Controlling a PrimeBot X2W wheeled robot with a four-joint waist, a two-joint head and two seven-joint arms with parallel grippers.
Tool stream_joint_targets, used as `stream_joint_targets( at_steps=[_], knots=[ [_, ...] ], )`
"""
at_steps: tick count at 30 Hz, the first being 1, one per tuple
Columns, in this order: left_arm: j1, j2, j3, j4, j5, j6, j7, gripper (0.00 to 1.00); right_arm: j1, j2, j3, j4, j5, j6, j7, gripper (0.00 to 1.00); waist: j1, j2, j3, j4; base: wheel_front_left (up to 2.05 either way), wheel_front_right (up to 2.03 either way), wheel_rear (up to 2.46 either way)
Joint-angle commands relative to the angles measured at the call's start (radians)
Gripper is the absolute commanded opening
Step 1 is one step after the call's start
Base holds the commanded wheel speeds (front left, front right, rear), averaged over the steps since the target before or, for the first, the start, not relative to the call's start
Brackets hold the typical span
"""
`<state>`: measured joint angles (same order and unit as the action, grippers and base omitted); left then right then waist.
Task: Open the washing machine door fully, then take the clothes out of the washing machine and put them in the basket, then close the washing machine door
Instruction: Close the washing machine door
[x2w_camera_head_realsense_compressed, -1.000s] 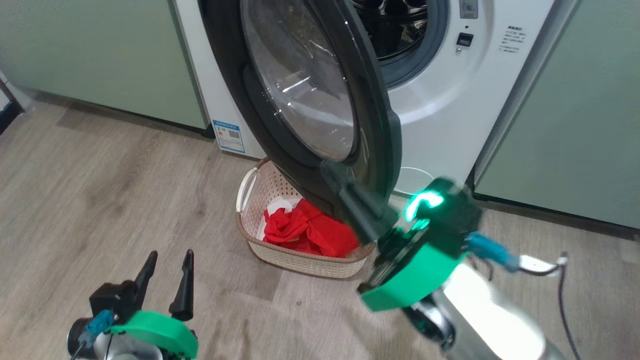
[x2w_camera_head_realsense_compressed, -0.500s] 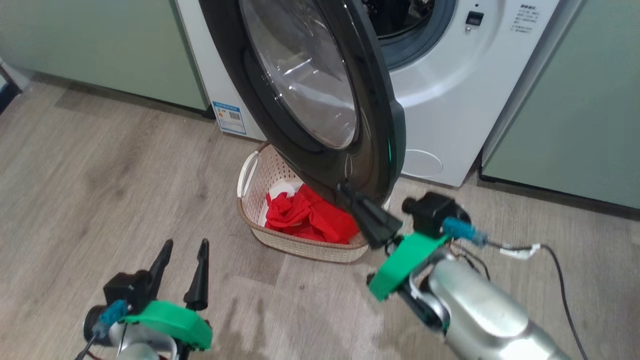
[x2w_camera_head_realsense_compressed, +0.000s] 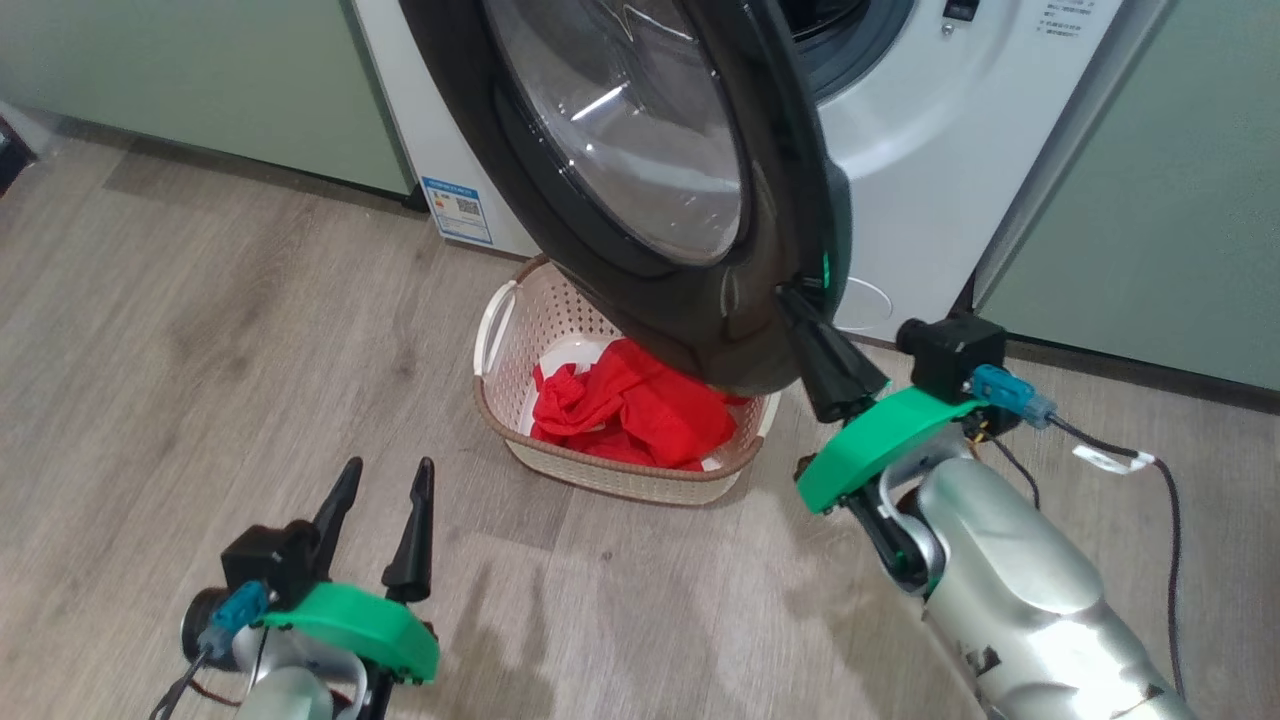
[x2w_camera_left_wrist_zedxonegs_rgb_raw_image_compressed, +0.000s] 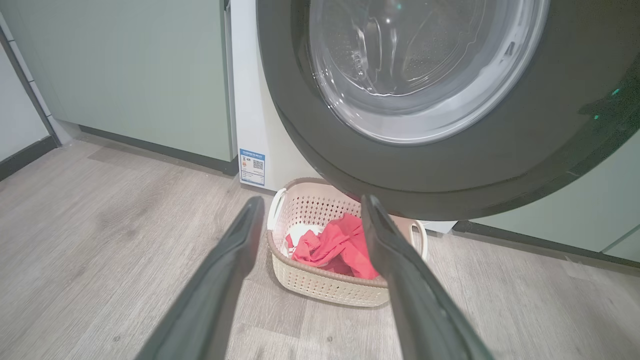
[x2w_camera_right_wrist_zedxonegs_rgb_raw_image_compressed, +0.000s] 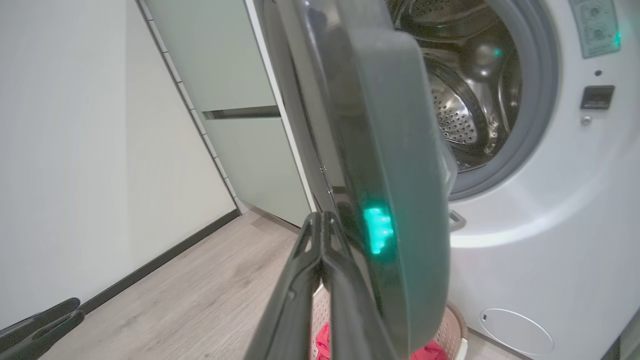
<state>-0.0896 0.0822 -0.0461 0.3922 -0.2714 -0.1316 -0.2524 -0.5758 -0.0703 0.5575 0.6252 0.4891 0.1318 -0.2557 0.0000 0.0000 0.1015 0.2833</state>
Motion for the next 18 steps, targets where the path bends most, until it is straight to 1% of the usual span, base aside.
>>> stream_joint_targets(
  at_steps=[1, 5, 9, 15, 16, 18],
  knots=[
    [-0.042, 0.004, 0.028, -0.034, 0.005, 0.001, -0.009, 1.00, -0.031, 0.015, -0.009, -0.018, -0.008, -0.001, -0.006, 0.00, 0.0000, 0.0000, 0.001, -0.002, 0.00, 0.00, 0.00],
    [-0.048, -0.003, 0.024, -0.040, 0.003, 0.001, -0.009, 1.00, -0.056, 0.018, -0.054, 0.012, -0.020, -0.001, -0.006, 0.00, 0.0000, 0.0000, 0.023, -0.006, 0.00, 0.00, 0.00],
    [-0.068, -0.011, 0.010, -0.046, 0.001, 0.001, -0.009, 1.00, -0.123, 0.013, -0.099, 0.055, -0.027, -0.001, -0.006, 0.00, 0.0000, 0.0000, 0.060, -0.007, 0.00, 0.00, 0.00],
    [-0.105, -0.018, -0.001, -0.057, 0.000, 0.001, -0.009, 1.00, -0.274, -0.040, -0.140, 0.115, -0.029, -0.001, -0.006, 0.00, 0.0000, 0.0000, 0.133, -0.007, 0.00, 0.00, 0.00],
    [-0.119, -0.020, -0.005, -0.059, -0.001, 0.001, -0.009, 1.00, -0.325, -0.062, -0.151, 0.143, -0.028, -0.001, -0.006, 0.00, 0.0000, 0.0000, 0.157, -0.004, 0.00, 0.00, 0.00],
    [-0.134, -0.022, -0.010, -0.062, -0.003, 0.001, -0.009, 1.00, -0.377, -0.083, -0.160, 0.172, -0.026, -0.001, -0.006, 0.00, 0.0000, 0.0000, 0.180, 0.001, 0.00, 0.00, 0.00]
  ],
)
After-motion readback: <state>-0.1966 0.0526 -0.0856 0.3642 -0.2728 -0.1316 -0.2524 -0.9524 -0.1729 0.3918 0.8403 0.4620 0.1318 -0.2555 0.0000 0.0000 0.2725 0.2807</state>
